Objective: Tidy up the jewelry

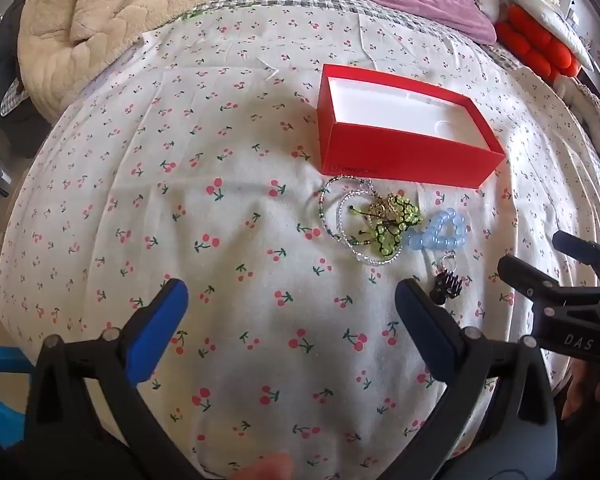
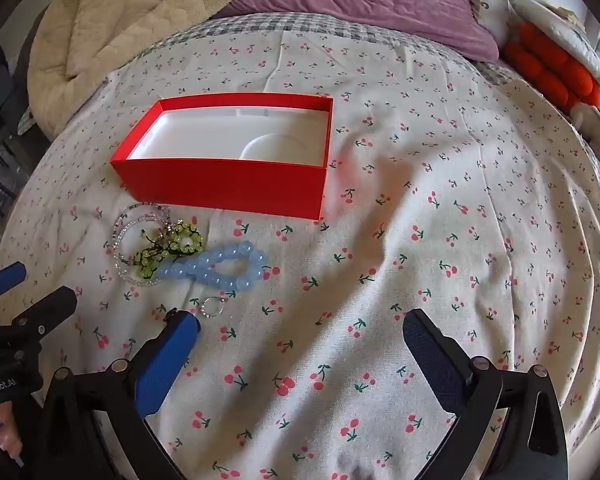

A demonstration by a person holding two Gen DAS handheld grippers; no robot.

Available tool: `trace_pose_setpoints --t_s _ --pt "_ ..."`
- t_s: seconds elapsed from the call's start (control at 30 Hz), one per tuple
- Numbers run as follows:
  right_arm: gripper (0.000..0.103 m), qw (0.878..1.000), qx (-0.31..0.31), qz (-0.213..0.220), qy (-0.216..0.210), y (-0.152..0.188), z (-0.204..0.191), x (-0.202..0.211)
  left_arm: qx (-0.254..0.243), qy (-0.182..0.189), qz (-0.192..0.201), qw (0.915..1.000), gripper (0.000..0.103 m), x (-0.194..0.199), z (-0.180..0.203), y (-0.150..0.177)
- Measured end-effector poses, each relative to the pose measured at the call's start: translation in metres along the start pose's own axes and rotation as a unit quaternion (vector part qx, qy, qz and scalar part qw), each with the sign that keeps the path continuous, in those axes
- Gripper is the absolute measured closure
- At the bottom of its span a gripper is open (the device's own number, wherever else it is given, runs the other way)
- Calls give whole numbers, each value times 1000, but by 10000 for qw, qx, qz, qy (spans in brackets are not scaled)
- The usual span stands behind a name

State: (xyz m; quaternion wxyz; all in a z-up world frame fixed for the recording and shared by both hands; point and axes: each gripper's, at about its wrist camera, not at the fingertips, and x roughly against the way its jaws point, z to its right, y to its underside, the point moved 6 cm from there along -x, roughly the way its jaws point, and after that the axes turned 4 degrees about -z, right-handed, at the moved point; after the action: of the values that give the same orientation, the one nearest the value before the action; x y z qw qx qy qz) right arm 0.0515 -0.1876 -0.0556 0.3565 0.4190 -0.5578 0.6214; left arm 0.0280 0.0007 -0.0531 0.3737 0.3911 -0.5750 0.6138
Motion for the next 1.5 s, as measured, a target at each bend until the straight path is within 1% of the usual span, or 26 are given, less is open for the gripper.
trace_pose_setpoints --t_s 0.07,0.1,0.13,0.17,0.23,0.27,0.33,0.73,1.03,1.5 --pt "0 10000 16 59 52 1 3 1 39 12 -29 10000 0 0 -1 2" --pt "0 9999 14 94 78 2 5 2 48 -22 -131 9999 0 -1 -1 1" --pt "0 9997 101 90 193 3 1 1 56 -75 -141 9999 0 -2 1 1" --pt "0 9995 150 158 209 6 -2 1 77 -76 -131 9999 0 -2 2 1" --pt "0 9995 209 87 224 8 -5 1 98 -16 -25 9999 0 2 1 5" --pt "0 9996 186 -50 202 3 -5 -1 102 -5 -29 9999 0 3 1 5" --pt "0 9997 163 -38 167 2 -2 0 126 41 -70 9999 0 0 -4 3" --pt "0 9994 183 -48 278 2 -5 -4 185 24 -40 9998 0 1 -9 2" --pt "0 9995 170 -65 252 1 -5 -5 161 26 -22 9999 0 -1 -9 0" --pt "0 9996 160 31 229 2 -3 0 145 15 11 9999 0 0 -9 0"
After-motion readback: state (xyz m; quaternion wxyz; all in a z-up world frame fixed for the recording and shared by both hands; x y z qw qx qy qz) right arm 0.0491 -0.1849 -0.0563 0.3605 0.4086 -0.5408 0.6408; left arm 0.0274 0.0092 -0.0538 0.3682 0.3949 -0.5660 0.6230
